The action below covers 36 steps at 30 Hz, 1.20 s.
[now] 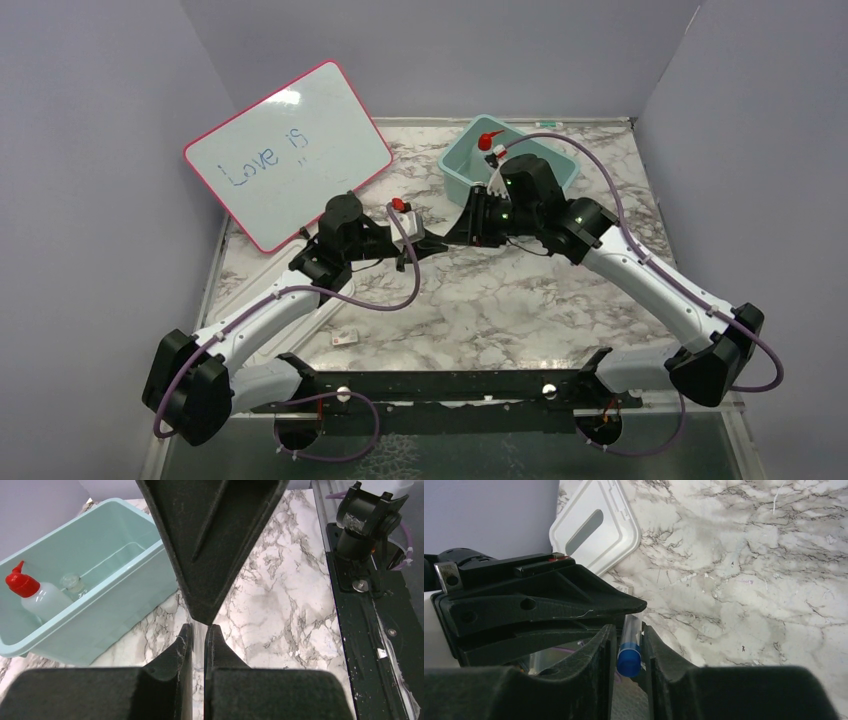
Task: Organize the chemistry lab equipment
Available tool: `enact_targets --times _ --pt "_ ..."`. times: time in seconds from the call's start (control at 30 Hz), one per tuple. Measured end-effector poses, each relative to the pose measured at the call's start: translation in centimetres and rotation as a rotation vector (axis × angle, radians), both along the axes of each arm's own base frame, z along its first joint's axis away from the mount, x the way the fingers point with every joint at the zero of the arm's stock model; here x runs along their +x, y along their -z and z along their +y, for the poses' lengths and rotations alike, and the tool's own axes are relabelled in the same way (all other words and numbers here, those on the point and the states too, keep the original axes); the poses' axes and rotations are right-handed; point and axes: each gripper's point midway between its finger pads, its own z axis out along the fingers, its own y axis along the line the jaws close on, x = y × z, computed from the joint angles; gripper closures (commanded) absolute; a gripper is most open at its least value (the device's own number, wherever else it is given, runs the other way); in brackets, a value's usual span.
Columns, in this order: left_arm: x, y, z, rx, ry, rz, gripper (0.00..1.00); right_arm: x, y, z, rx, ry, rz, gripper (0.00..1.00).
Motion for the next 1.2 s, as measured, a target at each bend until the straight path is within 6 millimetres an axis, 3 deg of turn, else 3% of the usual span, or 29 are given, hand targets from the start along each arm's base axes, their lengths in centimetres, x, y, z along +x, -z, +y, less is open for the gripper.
enact_targets --times 0.17,0.2,0.3,0.33,0.5,0.67,0.93,1.07,1.2 --pt "-0.1 0.5 0.1 0.018 0.006 -0.003 0.96 0.2 0.2 -0.2 -0.003 0.008 0.001 0.83" --pt "-0.1 0.5 0.1 0.021 0.005 -0.002 0.91 0.2 0.3 -0.3 -0.004 0.008 0.003 0.85" --pt "-0.1 0.7 0.2 0.027 0.005 0.007 0.55 0.3 0.5 -0.3 -0.007 0.012 0.007 0.87" --pt "0.0 0.7 0.2 0.026 -0.004 0.013 0.47 0.3 0.5 -0.4 -0.009 0.014 0.006 0.88" --pt "1.6 1.0 0.7 0.016 -0.140 0.096 0.36 1.7 1.1 -1.9 -0.070 0.097 -0.027 0.88" --pt "3.3 2.6 3.1 -0.017 -0.384 0.219 0.34 2.7 3.6 -7.2 -0.241 0.286 -0.019 0.88" --pt "2.4 4.7 5.3 -0.104 -0.538 0.413 0.34 1.0 9.8 -19.2 -0.500 0.610 0.166 0.89" --pt "2.3 5.7 5.6 -0.111 -0.566 0.467 0.34 0.8 11.6 -23.3 -0.564 0.730 0.241 0.89" --pt "2.4 5.7 5.7 -0.117 -0.579 0.478 0.34 0.8 12.5 -26.1 -0.596 0.802 0.276 0.89"
